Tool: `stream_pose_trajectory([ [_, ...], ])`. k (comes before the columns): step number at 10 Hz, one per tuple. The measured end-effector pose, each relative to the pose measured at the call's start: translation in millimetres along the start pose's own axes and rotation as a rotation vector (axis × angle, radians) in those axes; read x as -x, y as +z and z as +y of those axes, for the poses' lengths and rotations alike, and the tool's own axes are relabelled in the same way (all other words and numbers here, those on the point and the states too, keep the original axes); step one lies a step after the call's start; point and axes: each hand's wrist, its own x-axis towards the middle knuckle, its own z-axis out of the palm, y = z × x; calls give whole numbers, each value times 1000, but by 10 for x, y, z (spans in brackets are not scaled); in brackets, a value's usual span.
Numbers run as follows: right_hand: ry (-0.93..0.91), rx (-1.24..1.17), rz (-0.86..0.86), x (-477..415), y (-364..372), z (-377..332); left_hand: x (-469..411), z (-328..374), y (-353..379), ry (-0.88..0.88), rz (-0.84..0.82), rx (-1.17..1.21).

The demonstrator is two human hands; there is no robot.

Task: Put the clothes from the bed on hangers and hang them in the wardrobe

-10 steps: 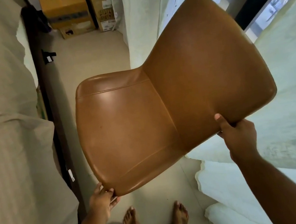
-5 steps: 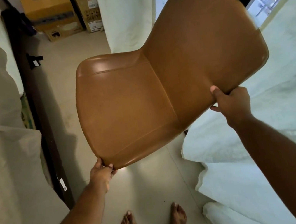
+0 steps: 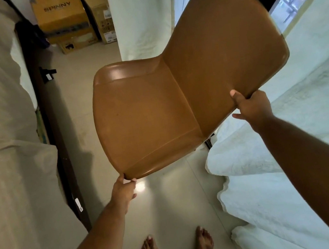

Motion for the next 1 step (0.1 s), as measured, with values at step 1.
stream_pose_trajectory([
  [1,42,184,-167,135,-8,36,274,25,-3,107,62,-47],
])
